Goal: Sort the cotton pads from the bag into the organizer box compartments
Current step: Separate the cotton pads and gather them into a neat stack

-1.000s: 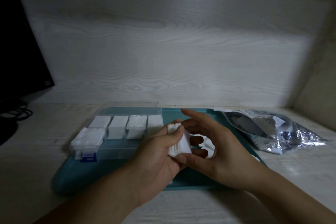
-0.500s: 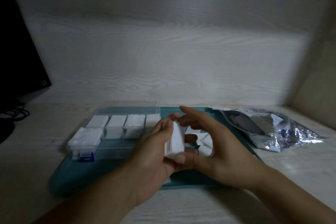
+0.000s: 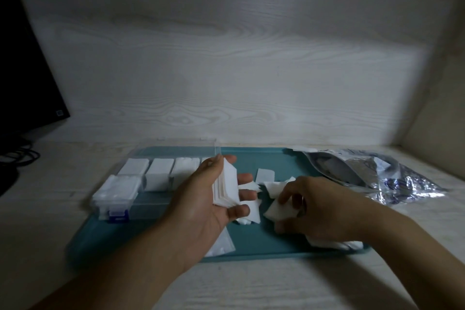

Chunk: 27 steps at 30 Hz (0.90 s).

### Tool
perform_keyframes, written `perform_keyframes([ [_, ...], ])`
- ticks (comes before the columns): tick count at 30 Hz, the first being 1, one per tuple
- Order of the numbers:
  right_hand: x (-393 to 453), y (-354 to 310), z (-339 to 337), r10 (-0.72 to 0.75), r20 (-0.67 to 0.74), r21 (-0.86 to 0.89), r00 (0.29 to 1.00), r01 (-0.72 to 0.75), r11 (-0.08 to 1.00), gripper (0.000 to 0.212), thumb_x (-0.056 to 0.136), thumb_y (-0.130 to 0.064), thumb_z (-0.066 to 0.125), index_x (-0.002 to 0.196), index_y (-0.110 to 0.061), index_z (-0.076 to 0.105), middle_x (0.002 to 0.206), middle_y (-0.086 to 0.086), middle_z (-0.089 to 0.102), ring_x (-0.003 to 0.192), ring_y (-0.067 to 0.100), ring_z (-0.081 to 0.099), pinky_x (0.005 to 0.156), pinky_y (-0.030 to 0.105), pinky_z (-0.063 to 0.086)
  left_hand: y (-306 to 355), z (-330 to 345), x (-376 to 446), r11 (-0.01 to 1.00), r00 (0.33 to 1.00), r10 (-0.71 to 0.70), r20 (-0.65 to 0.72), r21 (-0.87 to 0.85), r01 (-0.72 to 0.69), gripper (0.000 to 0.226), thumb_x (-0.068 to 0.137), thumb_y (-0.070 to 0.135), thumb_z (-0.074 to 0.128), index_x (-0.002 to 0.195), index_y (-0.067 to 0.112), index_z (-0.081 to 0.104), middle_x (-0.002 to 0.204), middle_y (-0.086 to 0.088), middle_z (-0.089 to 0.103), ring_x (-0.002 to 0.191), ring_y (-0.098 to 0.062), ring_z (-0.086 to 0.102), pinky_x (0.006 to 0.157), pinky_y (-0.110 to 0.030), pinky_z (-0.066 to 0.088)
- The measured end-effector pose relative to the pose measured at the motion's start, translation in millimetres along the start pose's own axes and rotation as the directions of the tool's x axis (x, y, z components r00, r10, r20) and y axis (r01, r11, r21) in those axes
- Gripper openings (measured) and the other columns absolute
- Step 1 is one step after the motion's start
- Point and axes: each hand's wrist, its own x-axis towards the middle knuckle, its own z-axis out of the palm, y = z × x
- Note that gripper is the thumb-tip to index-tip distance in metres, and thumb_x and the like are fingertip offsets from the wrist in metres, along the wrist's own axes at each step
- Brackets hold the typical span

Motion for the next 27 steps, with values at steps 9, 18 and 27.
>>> perform_keyframes([
  [9, -2, -3, -2, -0.072, -0.080, -0.001, 0.994, 0.072, 0.997, 0.018, 0.087, -0.040, 0.064, 0.095, -0.027, 0.073, 0.090, -0.007, 0.065, 0.073, 0.003, 0.055, 0.062, 0.010, 0.040, -2, 0, 0, 0.999, 0.999, 0.029, 0.023, 0.015, -0.030, 0.026, 0.103, 0.029, 0.040, 0.106, 0.014, 0.061, 0.087, -0.018, 0.071, 0.056, -0.023, 0.064, 0.043, -0.026, 0.047],
  [18, 0, -3, 4, -0.098, -0.058, 0.030, 0.993, 0.100, 0.995, 0.016, 0.084, -0.040, 0.067, 0.097, -0.030, 0.070, 0.097, -0.012, 0.057, 0.076, -0.002, 0.051, 0.064, 0.008, 0.037, -3, 1, -1, 0.998, 0.999, 0.034, 0.020, 0.047, -0.034, 0.026, 0.104, 0.027, 0.039, 0.108, 0.013, 0.060, 0.093, -0.021, 0.069, 0.056, -0.023, 0.064, 0.045, -0.027, 0.045],
  [27, 9, 4, 7, -0.101, -0.258, 0.054, 0.961, 0.119, 0.991, 0.014, 0.092, -0.015, 0.058, 0.085, -0.020, 0.069, 0.079, -0.003, 0.068, 0.068, 0.011, 0.059, 0.064, 0.026, 0.045, -4, 0, -1, 0.998, 0.999, 0.037, 0.031, 0.053, -0.039, 0.027, 0.104, 0.027, 0.038, 0.110, 0.013, 0.060, 0.092, -0.020, 0.070, 0.057, -0.023, 0.065, 0.044, -0.027, 0.046],
])
